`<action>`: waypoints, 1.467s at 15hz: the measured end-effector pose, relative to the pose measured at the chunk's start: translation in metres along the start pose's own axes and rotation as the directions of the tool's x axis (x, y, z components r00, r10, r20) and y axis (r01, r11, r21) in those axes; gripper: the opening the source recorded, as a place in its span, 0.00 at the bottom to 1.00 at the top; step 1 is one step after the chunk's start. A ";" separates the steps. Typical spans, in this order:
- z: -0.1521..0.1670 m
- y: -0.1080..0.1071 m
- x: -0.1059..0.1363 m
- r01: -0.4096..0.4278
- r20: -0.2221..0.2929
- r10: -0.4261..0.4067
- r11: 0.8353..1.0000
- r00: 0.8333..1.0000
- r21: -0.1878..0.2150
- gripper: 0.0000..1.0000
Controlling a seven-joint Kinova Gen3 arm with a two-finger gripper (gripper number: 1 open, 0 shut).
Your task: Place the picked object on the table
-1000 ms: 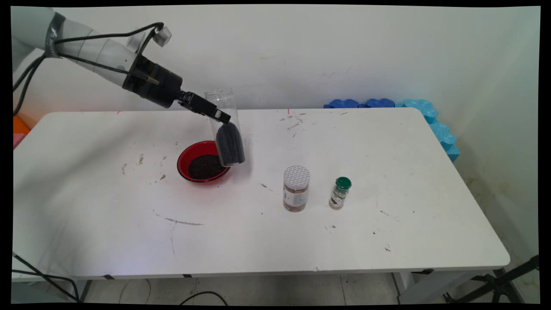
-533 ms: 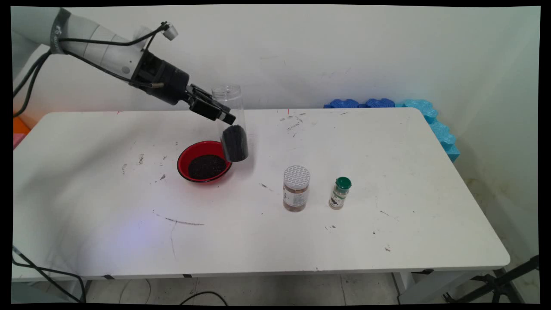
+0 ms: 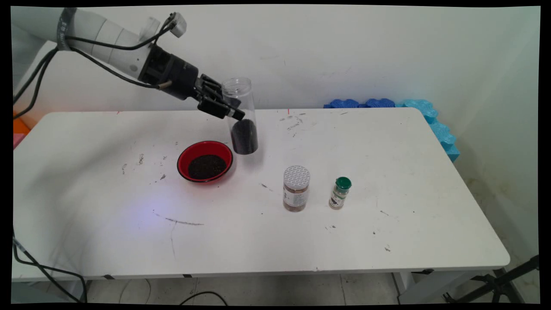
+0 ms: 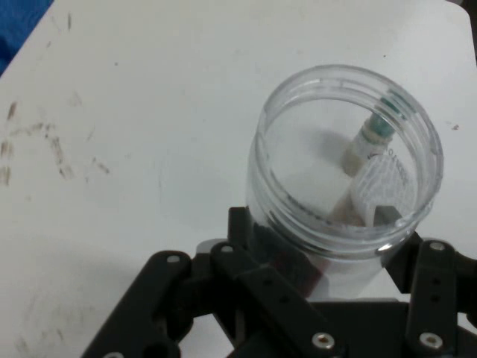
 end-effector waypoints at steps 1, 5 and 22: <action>0.002 0.002 0.002 -0.020 -0.004 0.020 1.000 1.000 -0.001 0.00; 0.008 0.010 0.010 -0.130 -0.016 0.130 0.991 0.991 -0.003 0.00; 0.029 0.013 0.002 -0.175 -0.024 0.176 0.984 0.984 0.029 0.00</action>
